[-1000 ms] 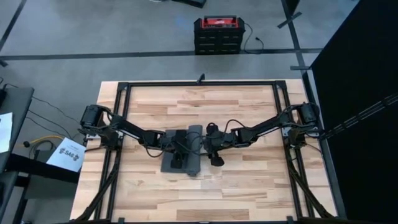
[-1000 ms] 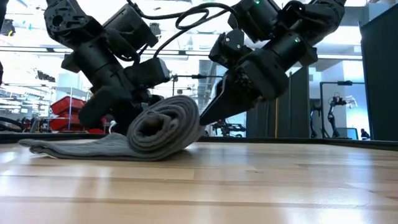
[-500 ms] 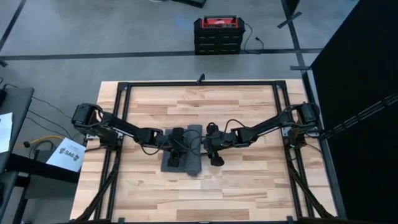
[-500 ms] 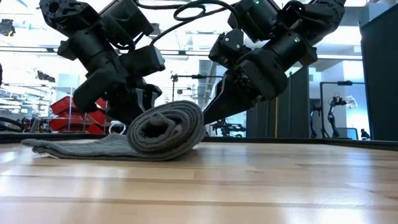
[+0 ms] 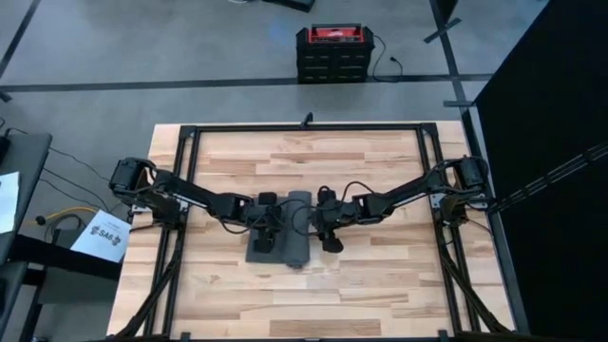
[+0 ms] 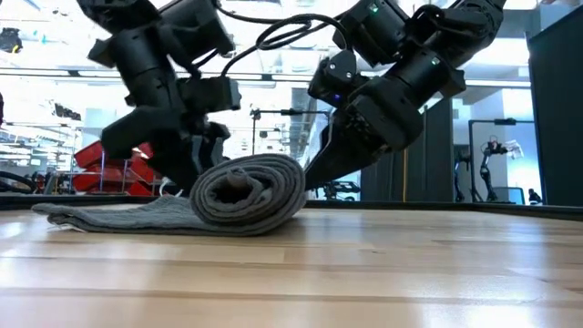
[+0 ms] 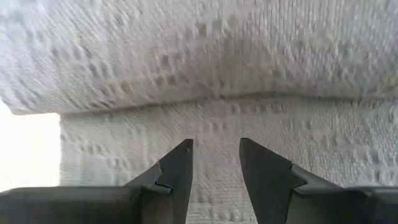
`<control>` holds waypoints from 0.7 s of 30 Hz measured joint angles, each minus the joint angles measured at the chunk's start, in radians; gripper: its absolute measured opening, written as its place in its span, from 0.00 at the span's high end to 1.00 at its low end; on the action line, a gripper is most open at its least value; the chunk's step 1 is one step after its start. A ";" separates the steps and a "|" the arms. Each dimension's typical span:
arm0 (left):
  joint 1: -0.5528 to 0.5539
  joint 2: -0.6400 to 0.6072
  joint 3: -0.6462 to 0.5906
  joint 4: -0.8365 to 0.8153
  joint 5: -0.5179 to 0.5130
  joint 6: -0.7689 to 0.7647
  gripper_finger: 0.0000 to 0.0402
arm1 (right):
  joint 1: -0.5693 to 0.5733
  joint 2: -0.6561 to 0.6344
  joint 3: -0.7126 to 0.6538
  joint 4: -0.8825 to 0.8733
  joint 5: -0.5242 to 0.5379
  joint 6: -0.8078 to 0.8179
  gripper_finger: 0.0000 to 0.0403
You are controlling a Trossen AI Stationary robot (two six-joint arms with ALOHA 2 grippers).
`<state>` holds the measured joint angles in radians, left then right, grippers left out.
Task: Roll towel
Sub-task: Roll the gray towel
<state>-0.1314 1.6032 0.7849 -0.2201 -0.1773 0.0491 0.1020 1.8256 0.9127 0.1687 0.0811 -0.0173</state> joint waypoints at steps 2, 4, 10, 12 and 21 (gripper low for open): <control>0.000 0.000 0.020 0.008 -0.012 0.023 0.71 | 0.000 0.000 0.000 -0.011 0.000 0.011 0.45; 0.000 0.000 0.033 0.026 -0.015 0.050 0.71 | 0.000 0.000 0.000 -0.020 0.000 0.016 0.45; 0.000 0.000 0.035 0.112 -0.016 0.074 0.71 | 0.000 0.000 0.000 -0.034 0.000 0.018 0.45; 0.000 0.000 0.035 0.110 -0.017 0.072 0.71 | 0.000 0.000 0.000 -0.034 0.000 0.017 0.45; 0.000 0.098 0.005 0.332 0.030 0.045 0.71 | 0.000 -0.001 0.000 -0.040 0.000 0.010 0.45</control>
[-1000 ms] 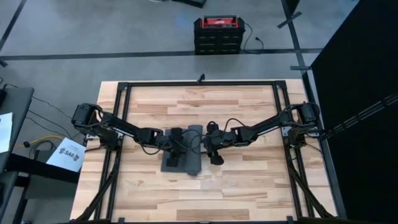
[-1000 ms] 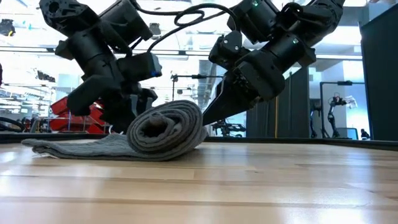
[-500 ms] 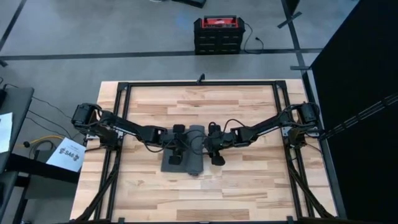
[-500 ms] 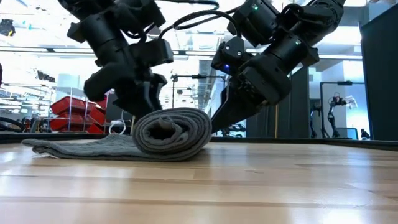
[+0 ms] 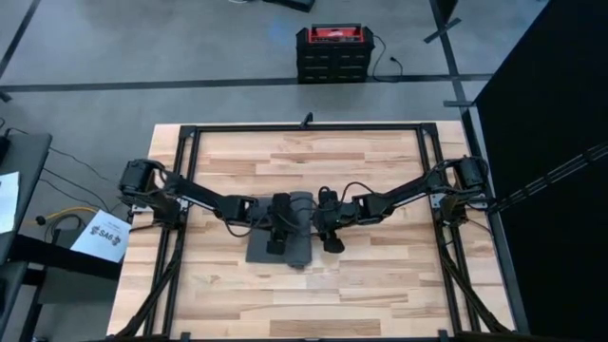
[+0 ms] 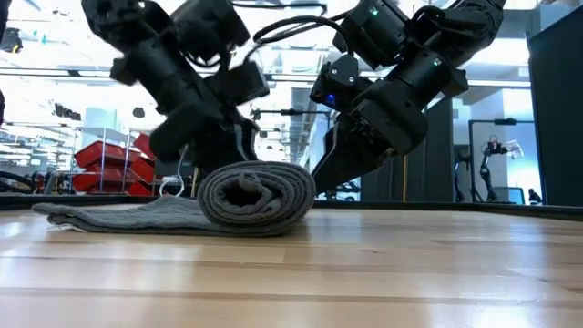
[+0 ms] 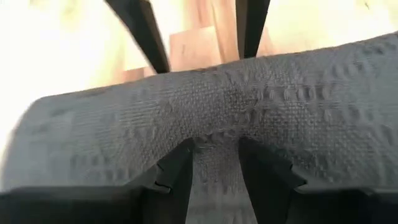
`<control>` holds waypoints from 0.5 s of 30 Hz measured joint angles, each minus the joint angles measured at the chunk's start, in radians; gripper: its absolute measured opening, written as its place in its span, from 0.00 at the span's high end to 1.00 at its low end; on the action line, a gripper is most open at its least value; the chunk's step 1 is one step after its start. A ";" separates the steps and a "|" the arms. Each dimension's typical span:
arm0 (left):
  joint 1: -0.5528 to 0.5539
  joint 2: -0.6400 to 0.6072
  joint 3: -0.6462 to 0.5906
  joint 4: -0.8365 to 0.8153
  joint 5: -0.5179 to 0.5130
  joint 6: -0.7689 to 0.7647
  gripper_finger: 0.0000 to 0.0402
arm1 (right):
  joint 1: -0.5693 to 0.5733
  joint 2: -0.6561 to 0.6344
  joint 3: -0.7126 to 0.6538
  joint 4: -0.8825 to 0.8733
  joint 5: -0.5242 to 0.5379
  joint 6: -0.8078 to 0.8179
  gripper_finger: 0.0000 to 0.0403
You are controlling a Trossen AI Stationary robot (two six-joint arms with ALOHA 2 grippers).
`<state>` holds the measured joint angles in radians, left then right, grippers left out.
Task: Roll towel
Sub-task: Roll the gray towel
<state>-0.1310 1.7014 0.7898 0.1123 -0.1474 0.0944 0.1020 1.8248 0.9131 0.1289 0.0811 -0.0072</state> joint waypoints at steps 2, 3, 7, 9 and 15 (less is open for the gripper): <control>0.000 0.040 0.000 0.002 0.004 -0.010 0.71 | 0.000 0.000 0.000 -0.024 0.000 -0.001 0.45; 0.000 0.054 0.000 -0.002 0.004 -0.019 0.71 | 0.000 -0.003 0.000 -0.043 0.000 0.000 0.45; 0.002 0.076 0.002 -0.019 0.004 -0.044 0.71 | 0.000 -0.014 0.002 -0.147 0.037 0.034 0.45; 0.002 0.077 0.002 -0.021 0.005 -0.042 0.71 | -0.001 -0.009 0.000 -0.175 0.047 0.059 0.45; 0.002 0.079 0.001 -0.031 0.007 -0.036 0.71 | -0.012 0.088 0.005 -0.051 0.045 0.066 0.45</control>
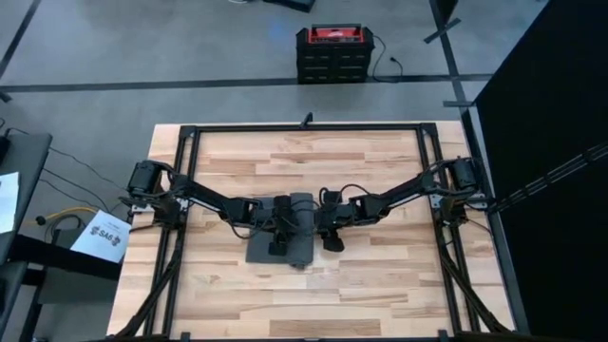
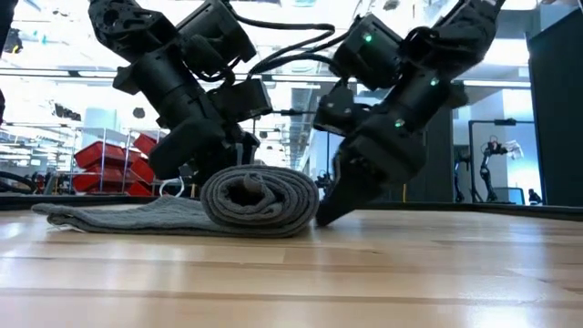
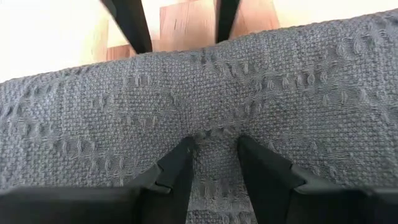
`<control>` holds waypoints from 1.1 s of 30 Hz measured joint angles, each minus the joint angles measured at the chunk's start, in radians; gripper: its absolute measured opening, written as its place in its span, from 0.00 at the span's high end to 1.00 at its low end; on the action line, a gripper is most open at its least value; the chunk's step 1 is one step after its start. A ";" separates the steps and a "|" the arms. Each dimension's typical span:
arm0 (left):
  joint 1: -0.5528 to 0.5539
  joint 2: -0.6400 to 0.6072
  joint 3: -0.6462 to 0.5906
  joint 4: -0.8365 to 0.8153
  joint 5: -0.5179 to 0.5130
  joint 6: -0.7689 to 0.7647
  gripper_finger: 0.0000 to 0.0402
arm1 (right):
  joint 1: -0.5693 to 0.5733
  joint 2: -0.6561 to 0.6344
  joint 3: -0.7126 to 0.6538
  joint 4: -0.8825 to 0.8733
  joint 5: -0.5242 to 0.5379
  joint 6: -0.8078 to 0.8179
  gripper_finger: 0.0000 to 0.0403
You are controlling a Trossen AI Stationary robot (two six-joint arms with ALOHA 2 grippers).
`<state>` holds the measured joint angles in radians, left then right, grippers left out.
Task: Roll towel
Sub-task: Roll the gray towel
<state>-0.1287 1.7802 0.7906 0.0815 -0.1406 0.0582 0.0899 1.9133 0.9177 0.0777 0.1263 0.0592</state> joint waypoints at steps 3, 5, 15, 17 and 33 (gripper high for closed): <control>0.000 0.000 -0.001 -0.002 0.001 -0.007 0.71 | -0.010 0.032 0.001 0.070 -0.027 -0.002 0.45; 0.000 0.001 -0.001 -0.006 0.001 -0.012 0.71 | -0.015 0.029 0.000 0.085 -0.033 -0.009 0.45; 0.000 -0.059 -0.005 -0.023 0.005 0.001 0.71 | -0.020 -0.008 -0.006 0.132 -0.031 -0.072 0.45; 0.000 -0.077 -0.006 -0.041 0.005 0.008 0.71 | -0.022 -0.008 -0.006 0.134 -0.031 -0.071 0.45; -0.007 -0.283 -0.005 -0.235 -0.088 0.013 0.71 | -0.020 -0.010 0.018 0.162 -0.031 -0.091 0.45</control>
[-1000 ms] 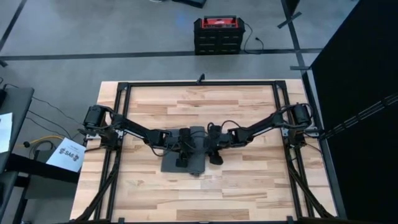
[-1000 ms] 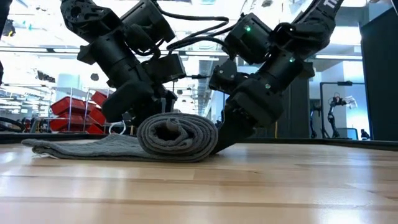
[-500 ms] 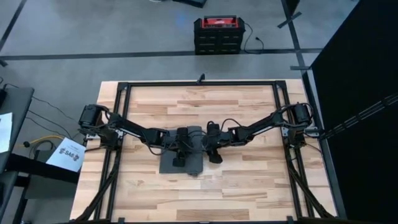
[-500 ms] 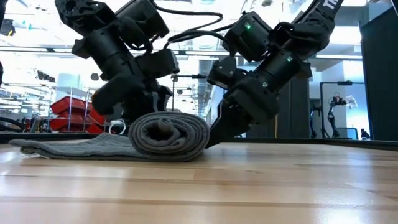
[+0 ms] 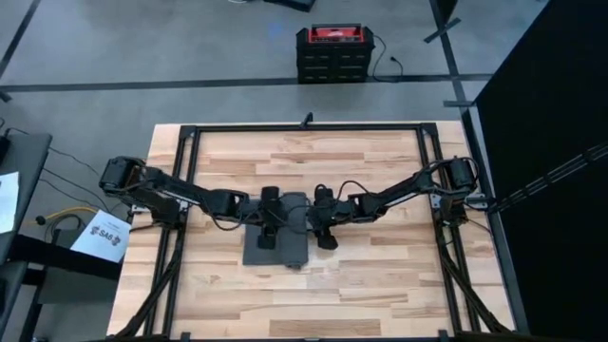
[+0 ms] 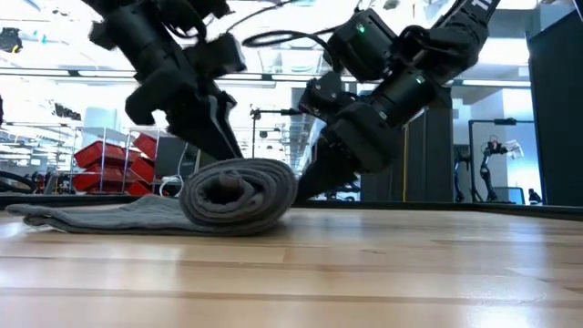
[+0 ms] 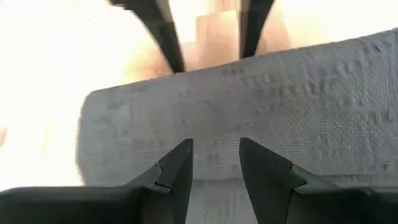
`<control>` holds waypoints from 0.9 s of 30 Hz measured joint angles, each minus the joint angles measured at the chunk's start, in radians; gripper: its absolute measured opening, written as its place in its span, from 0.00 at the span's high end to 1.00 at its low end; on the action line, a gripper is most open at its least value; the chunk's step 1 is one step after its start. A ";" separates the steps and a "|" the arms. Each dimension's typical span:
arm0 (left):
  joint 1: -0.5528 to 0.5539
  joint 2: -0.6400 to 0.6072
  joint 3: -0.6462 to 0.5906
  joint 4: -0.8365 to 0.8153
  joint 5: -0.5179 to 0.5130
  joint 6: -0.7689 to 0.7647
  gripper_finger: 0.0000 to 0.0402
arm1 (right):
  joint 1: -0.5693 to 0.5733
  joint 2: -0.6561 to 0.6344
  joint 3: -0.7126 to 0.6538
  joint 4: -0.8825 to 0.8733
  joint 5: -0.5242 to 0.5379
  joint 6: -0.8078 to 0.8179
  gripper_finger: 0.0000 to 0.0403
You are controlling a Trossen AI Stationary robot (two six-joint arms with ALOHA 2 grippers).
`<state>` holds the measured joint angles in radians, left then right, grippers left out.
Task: Roll towel
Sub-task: Roll the gray towel
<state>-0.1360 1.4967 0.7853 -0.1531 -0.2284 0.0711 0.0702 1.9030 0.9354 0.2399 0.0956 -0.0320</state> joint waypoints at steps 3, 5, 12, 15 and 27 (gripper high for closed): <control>-0.013 -0.093 0.000 -0.091 -0.037 -0.013 0.71 | 0.000 0.000 0.080 0.004 0.000 -0.070 0.45; -0.021 -0.157 0.001 -0.146 -0.056 -0.032 0.71 | 0.002 -0.007 0.163 -0.002 0.000 -0.106 0.45; -0.069 -0.293 -0.055 -0.197 -0.073 -0.132 0.71 | 0.003 0.030 0.164 -0.320 0.004 -0.018 0.45; -0.083 -0.284 -0.099 -0.165 -0.090 -0.137 0.71 | -0.012 0.071 0.130 -0.291 -0.012 0.041 0.45; -0.087 -0.169 -0.136 -0.003 -0.101 -0.112 0.71 | -0.021 0.117 0.133 -0.174 -0.042 0.031 0.45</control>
<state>-0.2234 1.3276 0.6495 -0.1563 -0.3291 -0.0411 0.0494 2.0201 1.0679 0.0662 0.0540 -0.0006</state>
